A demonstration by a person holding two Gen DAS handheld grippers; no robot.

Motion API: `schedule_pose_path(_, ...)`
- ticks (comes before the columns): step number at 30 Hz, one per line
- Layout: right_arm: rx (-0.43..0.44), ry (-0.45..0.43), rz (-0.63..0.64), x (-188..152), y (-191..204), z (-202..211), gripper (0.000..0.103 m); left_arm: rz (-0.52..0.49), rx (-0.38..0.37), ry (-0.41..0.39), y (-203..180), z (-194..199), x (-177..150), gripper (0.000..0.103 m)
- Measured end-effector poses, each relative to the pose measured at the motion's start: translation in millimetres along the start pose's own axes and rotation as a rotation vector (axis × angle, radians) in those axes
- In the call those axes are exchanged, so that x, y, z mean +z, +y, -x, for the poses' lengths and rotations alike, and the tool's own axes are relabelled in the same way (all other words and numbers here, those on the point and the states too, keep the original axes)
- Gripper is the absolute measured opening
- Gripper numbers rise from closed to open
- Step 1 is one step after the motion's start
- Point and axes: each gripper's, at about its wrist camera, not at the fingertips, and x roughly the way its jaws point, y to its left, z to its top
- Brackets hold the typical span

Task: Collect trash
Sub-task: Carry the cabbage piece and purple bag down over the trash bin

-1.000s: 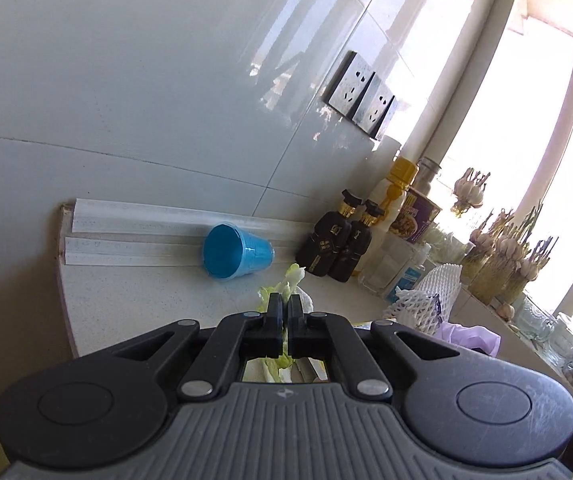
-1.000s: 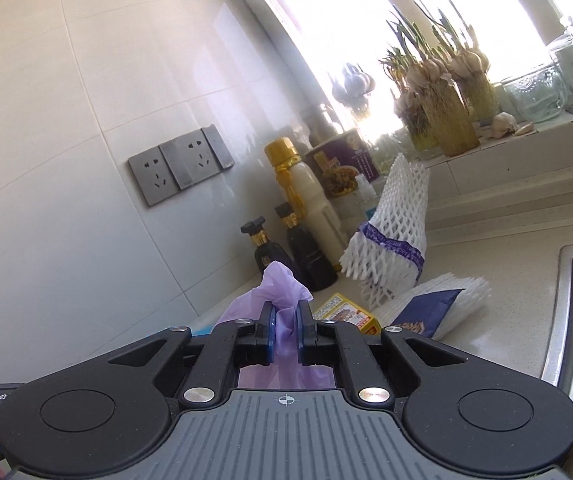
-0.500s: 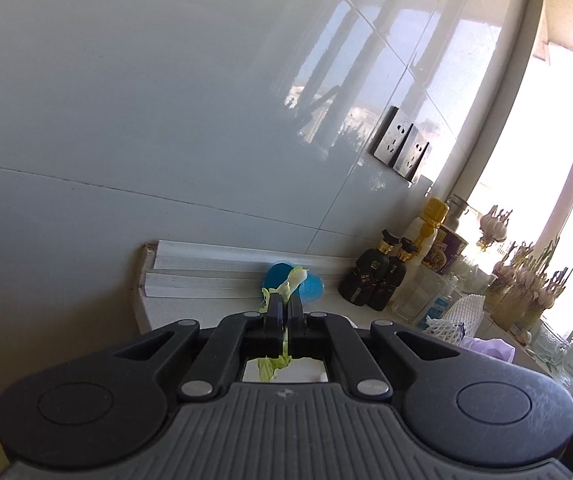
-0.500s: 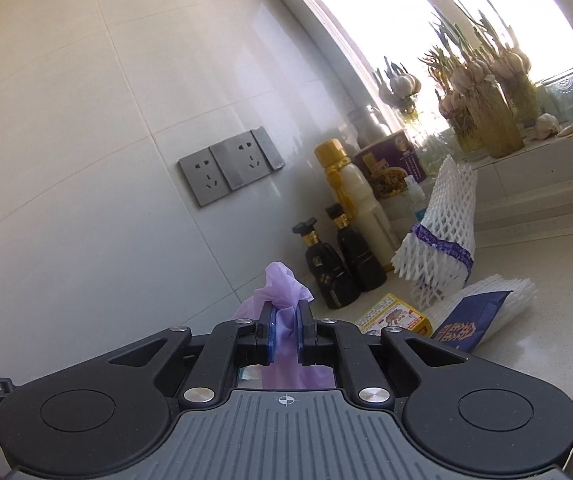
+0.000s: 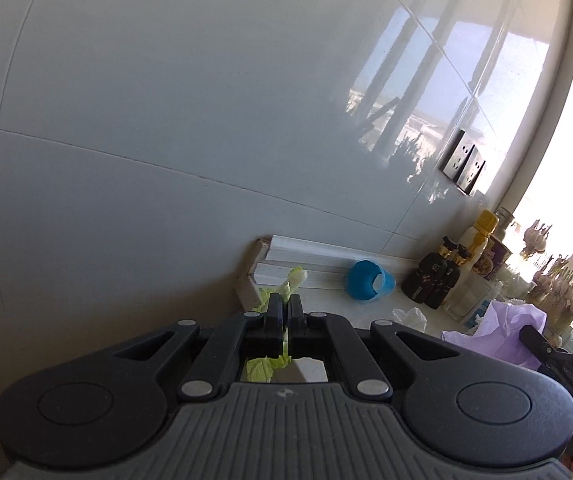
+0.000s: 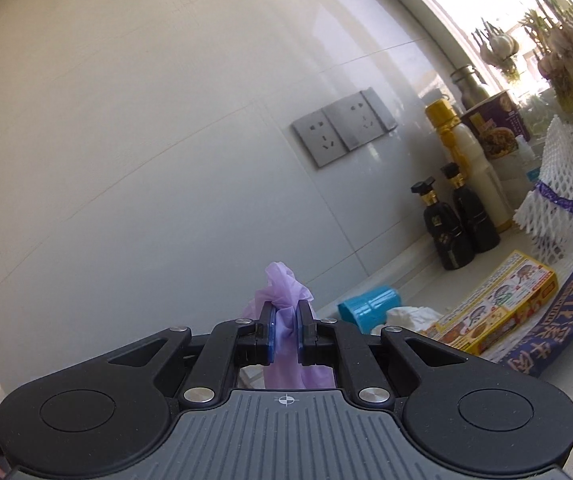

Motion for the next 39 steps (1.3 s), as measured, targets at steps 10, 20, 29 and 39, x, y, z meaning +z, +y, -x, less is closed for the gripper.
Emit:
schedule_pose_path(10, 0.090, 0.125, 0.112, -23.5, 55.5, -9.3, 0.008, -0.003, 0.067, 0.046, 29.3, 6.9, -12.1, 0.001)
schedule_pose_path(20, 0.174, 0.289, 0.234, -86.1, 112.9, -36.3, 0.009, -0.013, 0.134, 0.126, 59.6, -0.2, -40.3, 0.001)
schedule_pose_path(29, 0.182, 0.458, 0.269, -160.2, 126.2, -61.8, 0.009, -0.021, 0.181, 0.219, 83.5, -10.3, -78.0, 0.001)
schedule_pose_path(39, 0.083, 0.551, 0.152, -238.3, 96.2, -76.6, 0.009, -0.087, 0.228, 0.262, 98.8, -18.9, -119.3, 0.002)
